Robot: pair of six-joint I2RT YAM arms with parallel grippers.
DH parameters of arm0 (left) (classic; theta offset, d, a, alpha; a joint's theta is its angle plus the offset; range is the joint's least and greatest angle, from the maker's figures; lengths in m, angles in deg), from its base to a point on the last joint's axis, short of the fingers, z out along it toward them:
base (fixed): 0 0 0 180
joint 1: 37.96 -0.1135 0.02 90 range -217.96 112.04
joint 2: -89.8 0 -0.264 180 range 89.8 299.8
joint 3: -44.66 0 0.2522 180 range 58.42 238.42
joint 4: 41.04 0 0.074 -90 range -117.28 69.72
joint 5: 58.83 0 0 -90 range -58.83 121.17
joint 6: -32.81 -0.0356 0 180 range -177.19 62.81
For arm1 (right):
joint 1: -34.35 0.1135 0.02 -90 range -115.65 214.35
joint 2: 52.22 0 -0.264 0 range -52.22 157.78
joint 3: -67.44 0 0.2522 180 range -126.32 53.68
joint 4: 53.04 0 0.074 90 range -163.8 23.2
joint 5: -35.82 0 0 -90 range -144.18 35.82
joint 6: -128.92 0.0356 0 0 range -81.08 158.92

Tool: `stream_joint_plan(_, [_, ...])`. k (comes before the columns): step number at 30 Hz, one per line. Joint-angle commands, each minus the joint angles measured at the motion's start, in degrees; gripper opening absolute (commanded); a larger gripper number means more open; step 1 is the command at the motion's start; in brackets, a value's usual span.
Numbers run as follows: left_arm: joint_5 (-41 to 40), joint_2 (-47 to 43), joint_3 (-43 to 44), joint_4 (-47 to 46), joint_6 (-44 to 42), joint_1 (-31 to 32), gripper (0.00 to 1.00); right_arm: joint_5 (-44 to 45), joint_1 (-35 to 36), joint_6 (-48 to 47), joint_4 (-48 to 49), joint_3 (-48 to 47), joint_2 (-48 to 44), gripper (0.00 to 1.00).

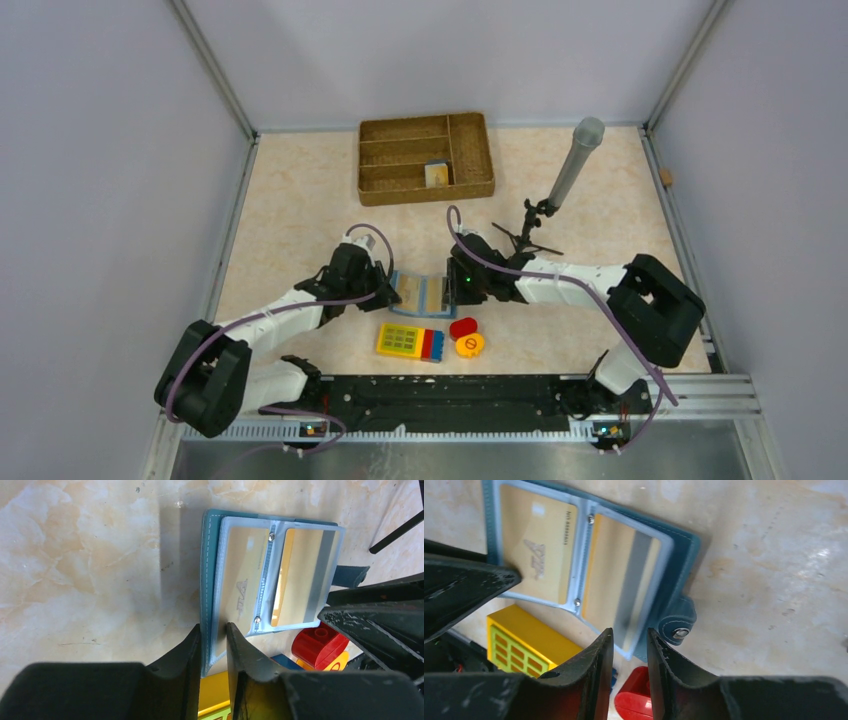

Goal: Put the credit cards into the card holder
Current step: Insert the credit card into the card holder, then turn over the card holder at the center of the board.

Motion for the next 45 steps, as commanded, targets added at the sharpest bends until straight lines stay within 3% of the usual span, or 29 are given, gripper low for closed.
stream_joint_plan(1, [0.5, -0.5, -0.7, -2.4, 0.2, -0.4, 0.24, 5.7, 0.4, 2.4, -3.5, -2.7, 0.3, 0.3])
stream_joint_plan(7, [0.9, -0.4, -0.6, -2.7, 0.3, -0.4, 0.24, 4.5, 0.4, 2.7, -1.6, -2.2, 0.6, 0.29])
stream_joint_plan(27, [2.1, -0.2, -0.8, -3.2, 0.9, -0.3, 0.22, 1.5, 0.6, 1.3, 2.4, -2.6, -1.6, 0.07])
stream_joint_plan(45, [3.7, -0.2, -0.8, -4.4, 1.1, -0.3, 0.23, 7.0, 5.1, -3.2, -2.8, -11.6, 2.3, 0.12])
